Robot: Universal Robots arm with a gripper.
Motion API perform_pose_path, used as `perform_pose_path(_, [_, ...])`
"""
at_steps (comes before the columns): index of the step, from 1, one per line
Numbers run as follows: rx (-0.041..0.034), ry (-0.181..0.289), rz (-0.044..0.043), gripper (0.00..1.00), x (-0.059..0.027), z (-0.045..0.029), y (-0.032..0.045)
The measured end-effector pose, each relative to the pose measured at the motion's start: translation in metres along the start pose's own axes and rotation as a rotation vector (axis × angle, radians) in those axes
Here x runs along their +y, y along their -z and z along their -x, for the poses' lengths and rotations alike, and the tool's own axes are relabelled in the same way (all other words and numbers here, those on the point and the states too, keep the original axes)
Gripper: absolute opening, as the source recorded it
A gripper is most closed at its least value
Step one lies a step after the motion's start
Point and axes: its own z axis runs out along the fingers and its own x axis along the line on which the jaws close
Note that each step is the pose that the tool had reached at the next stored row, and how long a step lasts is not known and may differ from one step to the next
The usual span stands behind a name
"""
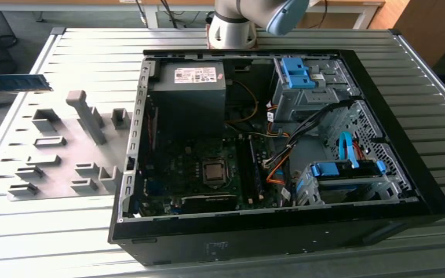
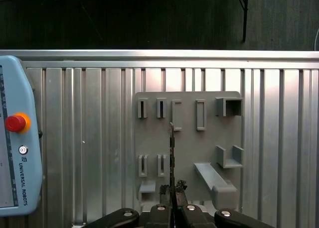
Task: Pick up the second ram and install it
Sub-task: 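Pick up the second ram and move it above second insertion slot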
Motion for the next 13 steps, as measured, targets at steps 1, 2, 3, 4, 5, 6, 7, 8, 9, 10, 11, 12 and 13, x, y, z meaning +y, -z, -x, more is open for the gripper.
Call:
perform_pose_path(1, [0.0000,0.000,0.0000,0.14,-0.0005,0.0000,0.0000])
perform_pose_path(2, [0.0001,0.000,0.0001,0.14,-0.0010,0.0000,0.0000])
perform_pose_path(3, [0.0000,0.000,0.0000,0.14,-0.0015,0.0000,0.0000])
perform_pose_path(4, [0.0001,0.000,0.0001,0.14,-0.0020,0.0000,0.0000])
perform_pose_path(5, [0.0001,0.000,0.0001,0.14,-0.0026,0.0000,0.0000])
perform_pose_path(6, [0.0000,0.000,0.0001,0.14,-0.0032,0.0000,-0.0001])
perform_pose_path(7, [0.0000,0.000,0.0001,0.14,-0.0038,0.0000,-0.0001])
perform_pose_path(8, [0.0000,0.000,0.0000,0.14,-0.0044,0.0000,-0.0001])
perform_pose_path(9, [0.0000,0.000,0.0001,0.14,-0.0049,0.0000,-0.0001])
perform_pose_path(10, [0.0001,0.000,0.0000,0.14,-0.0054,0.0001,-0.0002])
perform_pose_path(11, [0.0000,0.000,0.0000,0.14,-0.0059,0.0001,-0.0002])
perform_pose_path(12, [0.0001,0.000,0.0001,0.14,-0.0064,0.0001,-0.0002])
perform_pose_path(13, [0.0000,0.000,0.0000,0.14,-0.0069,0.0001,-0.0002])
